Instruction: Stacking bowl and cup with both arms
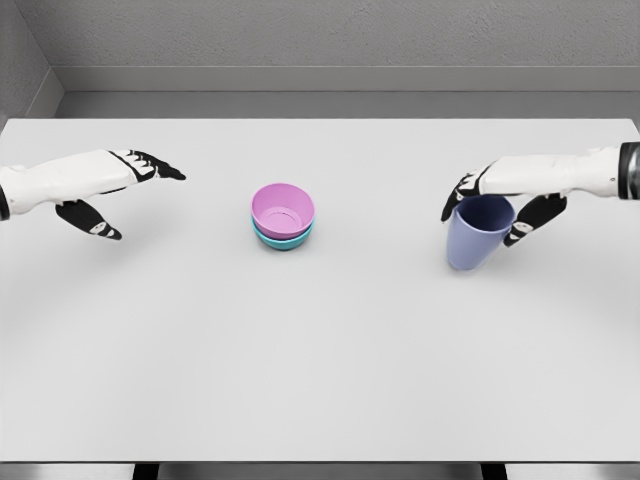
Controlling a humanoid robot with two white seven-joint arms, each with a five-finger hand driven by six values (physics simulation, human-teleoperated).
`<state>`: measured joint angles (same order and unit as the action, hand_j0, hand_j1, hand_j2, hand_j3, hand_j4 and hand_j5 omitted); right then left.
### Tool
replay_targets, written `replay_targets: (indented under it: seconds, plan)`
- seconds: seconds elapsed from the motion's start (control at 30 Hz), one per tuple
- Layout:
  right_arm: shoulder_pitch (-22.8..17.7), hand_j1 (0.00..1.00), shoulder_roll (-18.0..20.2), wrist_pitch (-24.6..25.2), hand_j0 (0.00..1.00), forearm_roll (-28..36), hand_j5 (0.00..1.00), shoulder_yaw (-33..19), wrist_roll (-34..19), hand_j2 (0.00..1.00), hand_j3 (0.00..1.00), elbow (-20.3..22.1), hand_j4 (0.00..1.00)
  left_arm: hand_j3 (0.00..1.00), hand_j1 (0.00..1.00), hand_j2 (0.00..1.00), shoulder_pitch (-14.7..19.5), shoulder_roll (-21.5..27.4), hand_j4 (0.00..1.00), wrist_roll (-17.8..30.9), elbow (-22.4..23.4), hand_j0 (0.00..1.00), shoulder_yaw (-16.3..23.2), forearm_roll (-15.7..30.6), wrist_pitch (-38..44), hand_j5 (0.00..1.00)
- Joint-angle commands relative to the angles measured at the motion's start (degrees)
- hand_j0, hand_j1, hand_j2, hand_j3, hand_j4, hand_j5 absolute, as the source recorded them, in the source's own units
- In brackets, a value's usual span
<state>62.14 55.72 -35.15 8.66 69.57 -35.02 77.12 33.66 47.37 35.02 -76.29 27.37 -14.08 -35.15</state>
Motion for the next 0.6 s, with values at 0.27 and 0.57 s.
replay_targets:
  seconds: [0.27,0.57]
  plan:
    - [2.1,0.7,-3.5,0.2,0.7,0.4,0.7,-0.1,0.0,0.7,0.7,0.6,0.7,1.0,1.0,1.0,-0.4,-0.5,1.0,0.0,0.0,1.0,0.0,0.4,0.2,1.0]
    - [4.2,0.7,-5.5,0.2,0.7,0.4,0.7,0.6,0.0,0.7,0.7,0.7,0.7,1.0,1.0,1.0,-0.3,-2.2,1.0,0.0,0.4,1.0,0.1,0.1,0.2,1.0]
